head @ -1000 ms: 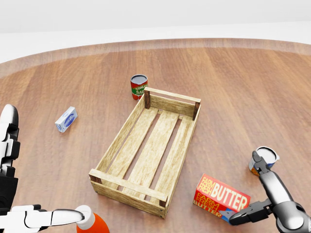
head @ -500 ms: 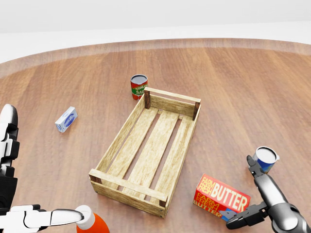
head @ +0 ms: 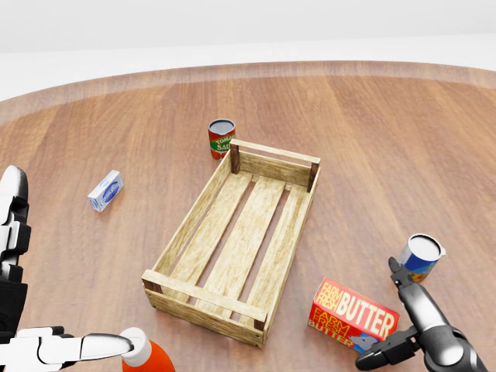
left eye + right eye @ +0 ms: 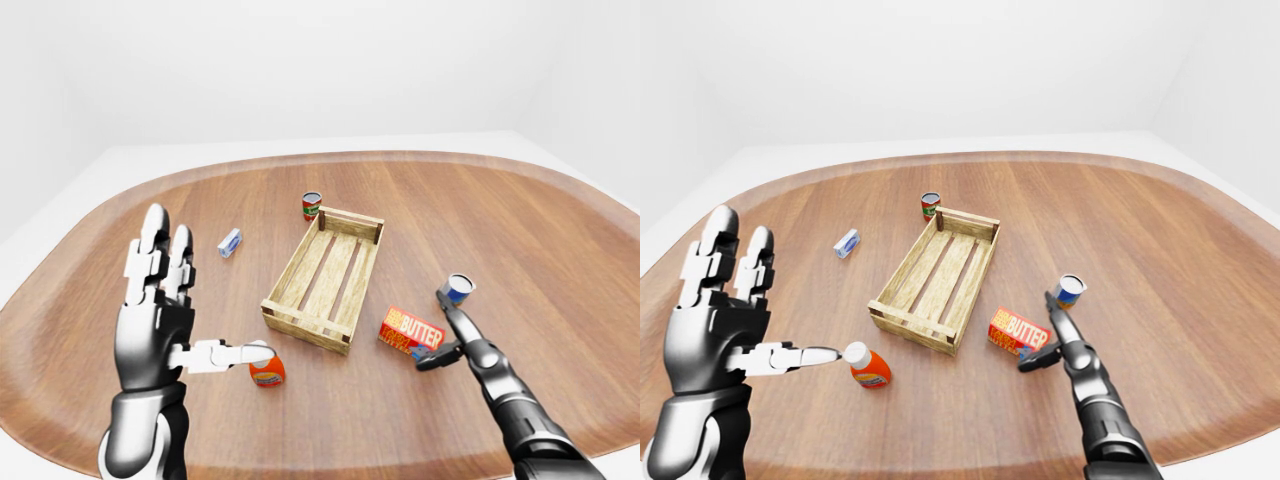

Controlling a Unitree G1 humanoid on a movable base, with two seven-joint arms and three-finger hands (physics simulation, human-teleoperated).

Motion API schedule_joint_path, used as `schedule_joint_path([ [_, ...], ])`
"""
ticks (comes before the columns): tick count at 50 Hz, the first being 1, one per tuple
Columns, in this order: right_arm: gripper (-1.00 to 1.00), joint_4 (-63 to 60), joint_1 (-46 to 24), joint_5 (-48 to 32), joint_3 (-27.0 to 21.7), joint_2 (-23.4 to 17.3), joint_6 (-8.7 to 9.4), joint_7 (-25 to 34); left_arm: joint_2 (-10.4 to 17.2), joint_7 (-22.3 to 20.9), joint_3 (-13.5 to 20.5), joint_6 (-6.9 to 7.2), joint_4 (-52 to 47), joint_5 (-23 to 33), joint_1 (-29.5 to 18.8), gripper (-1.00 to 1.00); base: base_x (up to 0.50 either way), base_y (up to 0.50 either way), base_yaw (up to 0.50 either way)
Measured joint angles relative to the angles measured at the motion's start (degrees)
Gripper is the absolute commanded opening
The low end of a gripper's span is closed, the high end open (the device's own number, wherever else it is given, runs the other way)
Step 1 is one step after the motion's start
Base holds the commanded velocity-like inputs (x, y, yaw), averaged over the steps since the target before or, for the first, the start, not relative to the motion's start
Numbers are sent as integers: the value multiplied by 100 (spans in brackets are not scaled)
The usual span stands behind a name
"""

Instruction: Pick up the butter and put it in the tray.

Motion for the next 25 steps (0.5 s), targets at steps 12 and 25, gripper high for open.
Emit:
schedule_joint_path([
  [12, 100, 369, -201, -41, 84, 53, 0, -61, 2, -8, 18, 0, -10, -15, 0, 100, 0, 0, 0],
  [25, 100, 647, -363, -46, 130, 127, 0, -96, 2, -16, 47, 0, -45, -39, -6, 100, 0, 0, 0],
])
